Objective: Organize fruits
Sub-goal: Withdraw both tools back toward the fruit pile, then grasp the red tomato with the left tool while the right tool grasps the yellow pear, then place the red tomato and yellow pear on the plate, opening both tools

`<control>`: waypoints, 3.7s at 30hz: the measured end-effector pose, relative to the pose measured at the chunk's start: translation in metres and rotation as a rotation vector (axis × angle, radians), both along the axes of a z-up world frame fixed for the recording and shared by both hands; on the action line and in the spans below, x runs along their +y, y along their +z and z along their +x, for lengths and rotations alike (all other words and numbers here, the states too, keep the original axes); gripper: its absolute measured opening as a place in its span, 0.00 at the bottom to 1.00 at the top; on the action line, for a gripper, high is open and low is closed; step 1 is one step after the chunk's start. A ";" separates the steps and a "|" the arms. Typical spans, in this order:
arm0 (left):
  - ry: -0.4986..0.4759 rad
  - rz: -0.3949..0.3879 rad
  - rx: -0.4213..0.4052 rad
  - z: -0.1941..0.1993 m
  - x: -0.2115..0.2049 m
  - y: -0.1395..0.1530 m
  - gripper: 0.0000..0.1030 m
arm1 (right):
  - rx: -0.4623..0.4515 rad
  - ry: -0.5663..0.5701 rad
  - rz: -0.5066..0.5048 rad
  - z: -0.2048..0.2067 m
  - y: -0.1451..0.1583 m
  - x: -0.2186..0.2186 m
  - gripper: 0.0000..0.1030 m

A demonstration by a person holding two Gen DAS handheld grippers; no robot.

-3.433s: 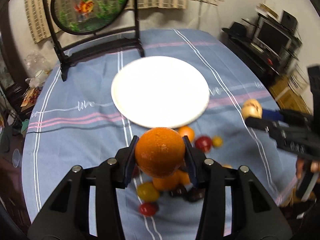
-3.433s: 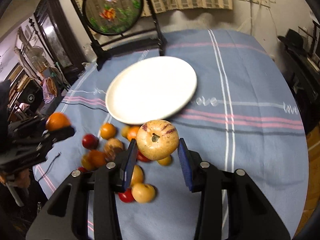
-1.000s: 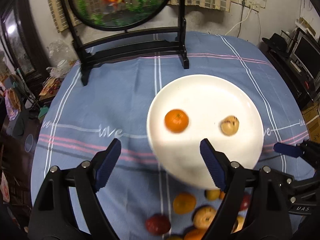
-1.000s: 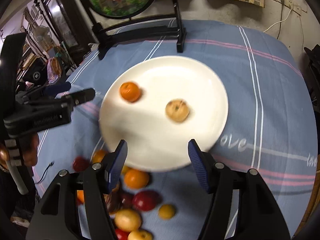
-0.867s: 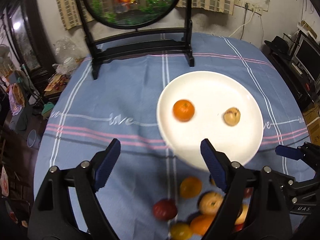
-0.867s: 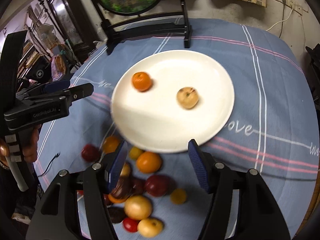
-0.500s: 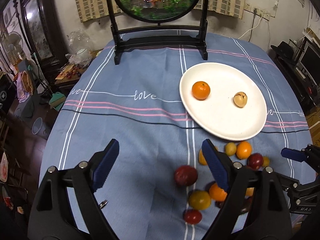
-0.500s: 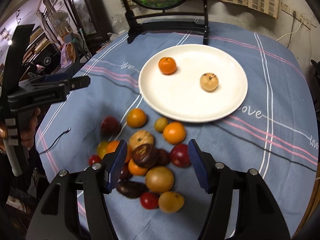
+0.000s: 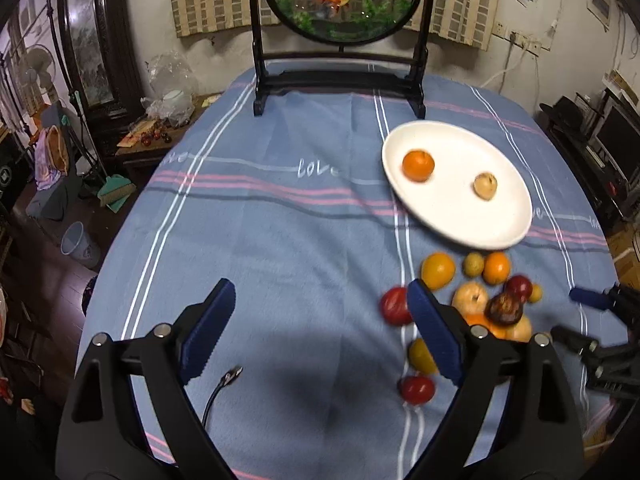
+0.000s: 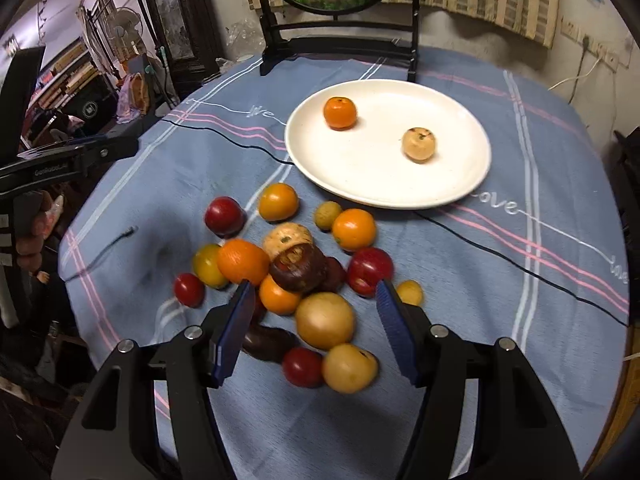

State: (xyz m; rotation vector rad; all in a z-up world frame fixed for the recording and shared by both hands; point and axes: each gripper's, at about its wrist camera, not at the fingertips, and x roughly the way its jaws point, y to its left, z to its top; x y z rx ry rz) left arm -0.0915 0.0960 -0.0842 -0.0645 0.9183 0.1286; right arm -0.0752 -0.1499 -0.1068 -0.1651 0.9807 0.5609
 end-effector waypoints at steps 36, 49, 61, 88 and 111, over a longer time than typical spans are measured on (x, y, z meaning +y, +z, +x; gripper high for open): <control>-0.328 -0.053 0.229 -0.007 -0.074 -0.106 0.78 | 0.104 -0.007 -0.107 -0.029 -0.064 -0.030 0.62; -0.326 -0.078 0.245 0.002 -0.077 -0.107 0.34 | 0.078 0.221 -0.131 -0.014 -0.061 -0.030 0.62; -0.299 -0.072 0.251 0.001 -0.080 -0.112 0.39 | 0.123 0.448 -0.159 0.010 -0.064 -0.010 0.37; -0.318 -0.199 0.000 0.104 -0.082 0.012 0.30 | -0.020 0.033 0.235 0.101 0.051 -0.058 0.36; -0.278 -0.021 0.120 0.217 -0.124 -0.051 0.30 | 0.096 -0.178 0.244 0.245 -0.009 -0.012 0.36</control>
